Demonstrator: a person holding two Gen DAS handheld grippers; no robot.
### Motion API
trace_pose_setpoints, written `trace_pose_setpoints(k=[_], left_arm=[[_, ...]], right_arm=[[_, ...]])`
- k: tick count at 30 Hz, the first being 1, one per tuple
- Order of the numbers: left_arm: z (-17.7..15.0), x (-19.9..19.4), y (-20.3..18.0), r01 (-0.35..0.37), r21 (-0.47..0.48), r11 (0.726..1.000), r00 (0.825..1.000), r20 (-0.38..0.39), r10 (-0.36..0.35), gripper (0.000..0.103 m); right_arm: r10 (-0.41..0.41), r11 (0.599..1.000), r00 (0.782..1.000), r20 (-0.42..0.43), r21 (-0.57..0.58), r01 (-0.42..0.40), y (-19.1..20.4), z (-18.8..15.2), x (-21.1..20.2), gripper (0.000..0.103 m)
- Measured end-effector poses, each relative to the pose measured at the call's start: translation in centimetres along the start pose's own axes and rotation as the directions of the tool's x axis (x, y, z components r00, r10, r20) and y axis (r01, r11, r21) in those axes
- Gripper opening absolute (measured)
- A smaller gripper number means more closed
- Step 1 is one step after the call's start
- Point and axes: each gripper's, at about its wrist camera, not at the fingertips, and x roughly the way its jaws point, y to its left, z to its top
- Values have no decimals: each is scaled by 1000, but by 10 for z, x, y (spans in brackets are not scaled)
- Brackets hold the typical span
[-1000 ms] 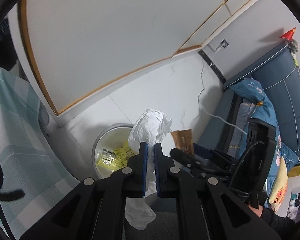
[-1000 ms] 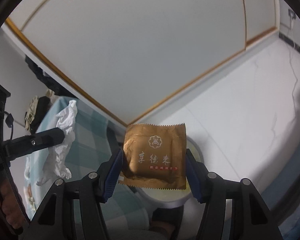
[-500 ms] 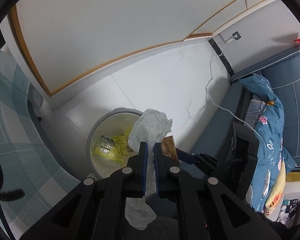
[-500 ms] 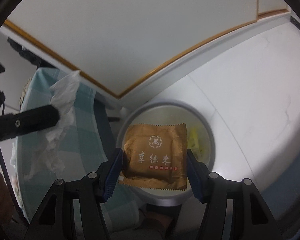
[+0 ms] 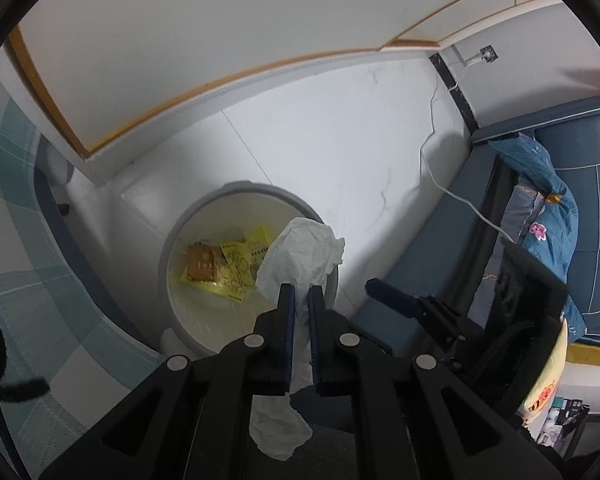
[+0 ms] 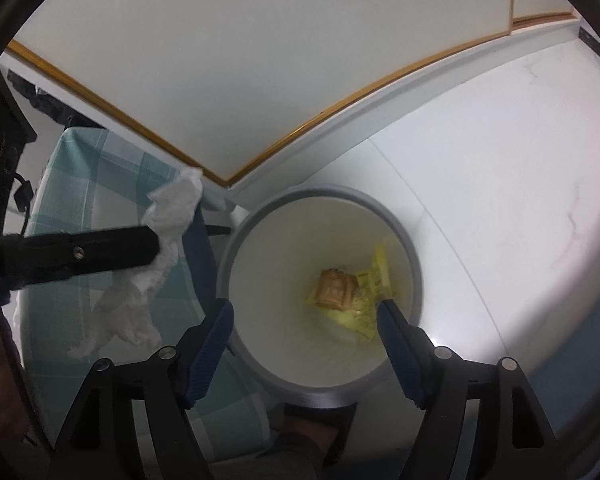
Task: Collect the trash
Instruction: 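Open the right tool to drop the brown packet into the bin, then open the left tool to drop the white tissue into the bin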
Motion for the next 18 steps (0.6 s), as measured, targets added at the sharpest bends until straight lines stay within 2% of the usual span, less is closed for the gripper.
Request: trace_pose_setpoints(k=[11,16,18], left_arm=[[2,21,-8,-55,20,998,995,-77,56,4],[2,32,-6,-67,25,997,988,-140,70,5],[2,34,-7,-89,32,996,985,-148,92,9]], right_arm=[[-51,998,999,2,40,51,-20,-3,-11,79],[-60,997,998,9,56,59,-23,-8,-13,80],[-51,996,999,8,71,50,-21,-10,-6,80]])
